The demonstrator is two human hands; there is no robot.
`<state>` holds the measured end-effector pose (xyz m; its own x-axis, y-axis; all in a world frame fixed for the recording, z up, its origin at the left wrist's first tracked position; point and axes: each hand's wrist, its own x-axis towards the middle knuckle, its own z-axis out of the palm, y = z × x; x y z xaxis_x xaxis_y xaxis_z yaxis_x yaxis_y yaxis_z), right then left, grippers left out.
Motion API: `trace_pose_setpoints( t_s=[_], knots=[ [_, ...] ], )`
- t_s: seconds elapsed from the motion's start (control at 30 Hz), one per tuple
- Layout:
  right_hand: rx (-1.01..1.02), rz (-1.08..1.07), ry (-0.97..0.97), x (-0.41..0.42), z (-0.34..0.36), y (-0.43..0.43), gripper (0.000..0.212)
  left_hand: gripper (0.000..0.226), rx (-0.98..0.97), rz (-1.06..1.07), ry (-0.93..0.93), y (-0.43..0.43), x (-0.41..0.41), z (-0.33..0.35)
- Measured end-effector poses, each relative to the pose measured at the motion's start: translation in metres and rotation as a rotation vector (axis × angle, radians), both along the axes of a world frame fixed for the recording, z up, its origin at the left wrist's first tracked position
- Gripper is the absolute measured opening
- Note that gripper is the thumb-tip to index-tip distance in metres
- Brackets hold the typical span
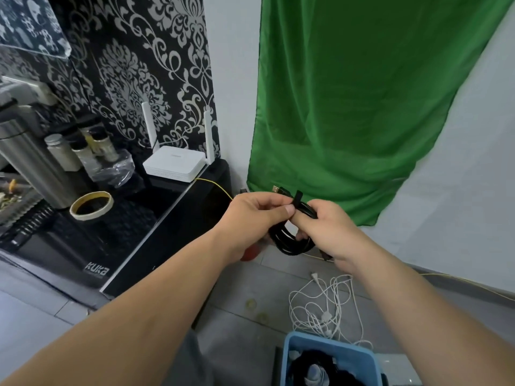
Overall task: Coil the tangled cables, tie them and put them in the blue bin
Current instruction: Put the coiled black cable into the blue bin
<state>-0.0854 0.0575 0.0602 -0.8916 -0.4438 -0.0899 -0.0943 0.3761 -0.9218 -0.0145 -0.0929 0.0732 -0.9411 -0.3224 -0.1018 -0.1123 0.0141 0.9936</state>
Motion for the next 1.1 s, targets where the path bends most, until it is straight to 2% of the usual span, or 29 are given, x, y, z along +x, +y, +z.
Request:
trace_pose_setpoints(
  t_s=[0.13, 0.3, 0.5, 0.67, 0.77, 0.87, 0.9, 1.0, 1.1],
  knots=[
    [-0.063, 0.053, -0.091, -0.006, -0.002, 0.001, 0.019, 0.014, 0.033, 0.034, 0.012, -0.001, -0.008, -0.002],
    [-0.081, 0.076, -0.101, -0.009, 0.001, 0.002, 0.024, 0.014, 0.087, 0.051, 0.057, 0.001, -0.011, 0.0],
    [-0.043, 0.026, -0.092, -0.01, 0.0, 0.009, 0.033, 0.004, 0.014, 0.0, 0.03, 0.004, -0.01, 0.005],
    [-0.095, 0.092, -0.275, -0.006, 0.007, 0.012, 0.032, 0.005, -0.06, -0.121, 0.071, 0.009, -0.007, 0.004],
    [-0.178, 0.126, -0.368, -0.007, 0.011, 0.014, 0.031, 0.004, -0.069, -0.116, 0.094, 0.009, -0.008, 0.004],
    [-0.267, 0.171, -0.519, -0.007, 0.018, 0.016, 0.016, 0.006, -0.073, -0.091, 0.106, 0.008, -0.009, 0.001],
    [-0.273, 0.183, -0.55, -0.008, 0.019, 0.016, 0.019, 0.007, -0.088, -0.083, 0.111, 0.008, -0.009, 0.001],
    [-0.254, 0.197, -0.494, -0.008, 0.016, 0.015, 0.029, 0.009, -0.119, -0.078, 0.14, 0.009, -0.009, 0.0],
    [-0.257, 0.17, -0.387, -0.006, 0.013, 0.013, 0.031, 0.009, -0.212, -0.088, 0.164, 0.007, -0.01, -0.001]
  ],
)
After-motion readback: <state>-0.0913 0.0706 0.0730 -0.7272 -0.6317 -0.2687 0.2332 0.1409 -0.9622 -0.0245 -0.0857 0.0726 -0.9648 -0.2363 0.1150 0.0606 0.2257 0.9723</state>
